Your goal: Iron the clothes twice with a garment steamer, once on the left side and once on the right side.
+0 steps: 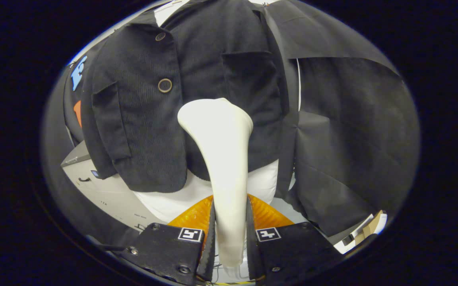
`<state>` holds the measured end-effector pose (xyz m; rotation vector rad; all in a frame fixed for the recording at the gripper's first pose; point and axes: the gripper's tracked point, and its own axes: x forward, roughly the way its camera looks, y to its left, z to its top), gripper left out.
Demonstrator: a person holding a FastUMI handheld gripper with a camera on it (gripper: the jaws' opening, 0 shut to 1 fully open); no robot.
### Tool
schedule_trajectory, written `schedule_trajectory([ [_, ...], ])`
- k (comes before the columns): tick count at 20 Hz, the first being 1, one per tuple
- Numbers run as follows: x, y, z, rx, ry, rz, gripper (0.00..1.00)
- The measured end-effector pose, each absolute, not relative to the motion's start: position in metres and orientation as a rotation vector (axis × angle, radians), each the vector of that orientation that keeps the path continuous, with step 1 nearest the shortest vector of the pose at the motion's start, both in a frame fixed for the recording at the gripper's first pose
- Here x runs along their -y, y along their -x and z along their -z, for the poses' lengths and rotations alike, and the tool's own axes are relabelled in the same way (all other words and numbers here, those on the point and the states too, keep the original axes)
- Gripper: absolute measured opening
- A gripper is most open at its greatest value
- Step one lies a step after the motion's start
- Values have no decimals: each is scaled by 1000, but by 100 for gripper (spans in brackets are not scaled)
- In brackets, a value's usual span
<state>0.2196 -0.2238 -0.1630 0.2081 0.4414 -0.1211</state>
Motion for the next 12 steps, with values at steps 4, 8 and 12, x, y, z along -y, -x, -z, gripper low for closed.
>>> schedule_trajectory([
  [4, 224, -213, 167, -455, -229, 90, 36],
  [8, 224, -189, 153, -432, -231, 85, 36],
  [12, 203, -162, 144, -398, -222, 124, 36],
])
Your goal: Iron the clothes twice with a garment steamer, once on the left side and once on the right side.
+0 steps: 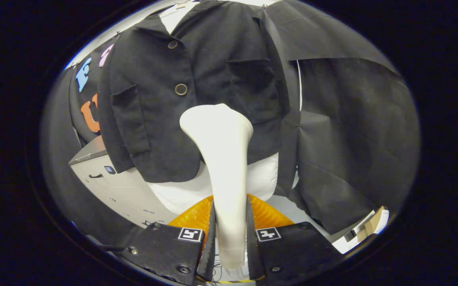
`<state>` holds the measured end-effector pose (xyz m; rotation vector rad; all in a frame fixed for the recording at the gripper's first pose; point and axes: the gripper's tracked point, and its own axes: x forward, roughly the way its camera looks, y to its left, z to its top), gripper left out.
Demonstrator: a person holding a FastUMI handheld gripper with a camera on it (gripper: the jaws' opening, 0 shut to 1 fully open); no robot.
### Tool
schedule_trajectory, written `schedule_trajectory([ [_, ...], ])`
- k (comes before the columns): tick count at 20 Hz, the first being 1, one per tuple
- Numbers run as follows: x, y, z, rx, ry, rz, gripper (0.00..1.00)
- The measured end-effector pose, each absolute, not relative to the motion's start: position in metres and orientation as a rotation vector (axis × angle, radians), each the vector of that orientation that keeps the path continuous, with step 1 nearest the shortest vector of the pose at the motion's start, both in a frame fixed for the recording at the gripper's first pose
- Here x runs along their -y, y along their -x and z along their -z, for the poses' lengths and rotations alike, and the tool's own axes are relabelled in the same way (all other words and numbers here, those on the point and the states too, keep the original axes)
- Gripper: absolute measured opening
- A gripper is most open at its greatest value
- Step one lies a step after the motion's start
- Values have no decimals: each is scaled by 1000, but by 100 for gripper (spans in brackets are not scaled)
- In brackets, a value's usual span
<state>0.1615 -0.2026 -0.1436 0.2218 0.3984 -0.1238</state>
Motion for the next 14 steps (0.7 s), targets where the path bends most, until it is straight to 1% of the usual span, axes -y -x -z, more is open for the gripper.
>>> schedule_trajectory([
  [6, 156, -113, 134, -366, -222, 168, 36],
  [14, 96, -38, 104, -336, -190, 192, 36],
])
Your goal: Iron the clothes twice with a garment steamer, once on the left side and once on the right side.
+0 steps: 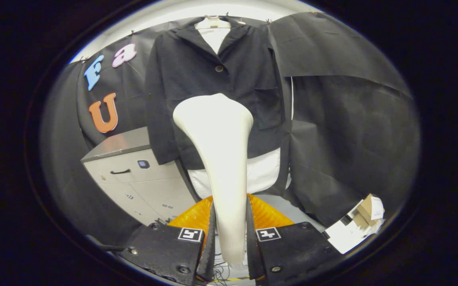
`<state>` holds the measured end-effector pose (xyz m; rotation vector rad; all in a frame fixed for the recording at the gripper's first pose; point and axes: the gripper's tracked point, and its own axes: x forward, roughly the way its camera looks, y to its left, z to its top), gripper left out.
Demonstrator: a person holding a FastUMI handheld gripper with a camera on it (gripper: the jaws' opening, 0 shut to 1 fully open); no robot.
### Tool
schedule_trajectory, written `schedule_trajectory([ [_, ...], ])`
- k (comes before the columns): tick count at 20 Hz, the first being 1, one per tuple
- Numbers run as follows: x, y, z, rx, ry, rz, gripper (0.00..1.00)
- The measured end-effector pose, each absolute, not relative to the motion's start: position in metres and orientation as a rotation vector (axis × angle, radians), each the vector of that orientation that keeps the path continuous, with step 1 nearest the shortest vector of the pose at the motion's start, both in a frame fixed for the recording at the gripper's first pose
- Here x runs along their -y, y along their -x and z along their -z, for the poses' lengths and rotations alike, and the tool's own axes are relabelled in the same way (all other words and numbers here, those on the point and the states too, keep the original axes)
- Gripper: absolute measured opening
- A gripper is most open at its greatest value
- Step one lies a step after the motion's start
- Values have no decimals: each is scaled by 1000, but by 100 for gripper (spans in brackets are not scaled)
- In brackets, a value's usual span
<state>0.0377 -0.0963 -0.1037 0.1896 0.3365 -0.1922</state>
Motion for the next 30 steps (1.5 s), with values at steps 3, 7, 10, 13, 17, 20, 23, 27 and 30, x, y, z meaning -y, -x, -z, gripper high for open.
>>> schedule_trajectory([
  [3, 73, -16, 91, -325, -188, 179, 36],
  [7, 49, 15, 79, -323, -185, 159, 36],
  [10, 32, 33, 76, -307, -158, 125, 36],
  [13, 19, 58, 78, -295, -132, 99, 36],
  [17, 3, 86, 84, -281, -88, 59, 36],
  [20, -4, 104, 88, -271, -75, 33, 36],
  [23, -5, 117, 88, -258, -75, 13, 36],
  [27, -3, 126, 86, -242, -45, 14, 36],
  [30, -4, 138, 90, -241, -38, 8, 36],
])
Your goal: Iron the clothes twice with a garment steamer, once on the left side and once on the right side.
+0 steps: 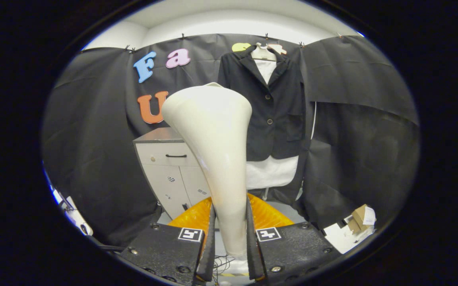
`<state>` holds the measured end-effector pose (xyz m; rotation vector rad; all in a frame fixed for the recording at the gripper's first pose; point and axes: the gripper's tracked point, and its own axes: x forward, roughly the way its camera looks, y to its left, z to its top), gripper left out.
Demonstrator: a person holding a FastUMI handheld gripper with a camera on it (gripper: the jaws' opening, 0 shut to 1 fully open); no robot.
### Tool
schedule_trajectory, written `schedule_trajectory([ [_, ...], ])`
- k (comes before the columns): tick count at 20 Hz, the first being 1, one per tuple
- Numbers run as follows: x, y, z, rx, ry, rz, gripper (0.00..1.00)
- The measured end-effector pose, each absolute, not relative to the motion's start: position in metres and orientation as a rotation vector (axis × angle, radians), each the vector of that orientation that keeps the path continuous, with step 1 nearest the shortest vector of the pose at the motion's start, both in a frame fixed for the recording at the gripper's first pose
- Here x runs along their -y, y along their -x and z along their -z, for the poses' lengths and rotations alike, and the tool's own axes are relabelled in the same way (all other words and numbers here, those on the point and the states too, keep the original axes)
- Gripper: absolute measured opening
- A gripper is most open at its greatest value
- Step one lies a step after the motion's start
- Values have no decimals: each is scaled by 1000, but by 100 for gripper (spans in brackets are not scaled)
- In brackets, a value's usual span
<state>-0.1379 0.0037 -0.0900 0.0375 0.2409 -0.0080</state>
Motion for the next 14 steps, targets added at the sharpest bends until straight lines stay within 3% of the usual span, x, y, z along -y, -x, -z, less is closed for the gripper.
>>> schedule_trajectory([
  [14, 1, 151, 82, -229, -75, -16, 36],
])
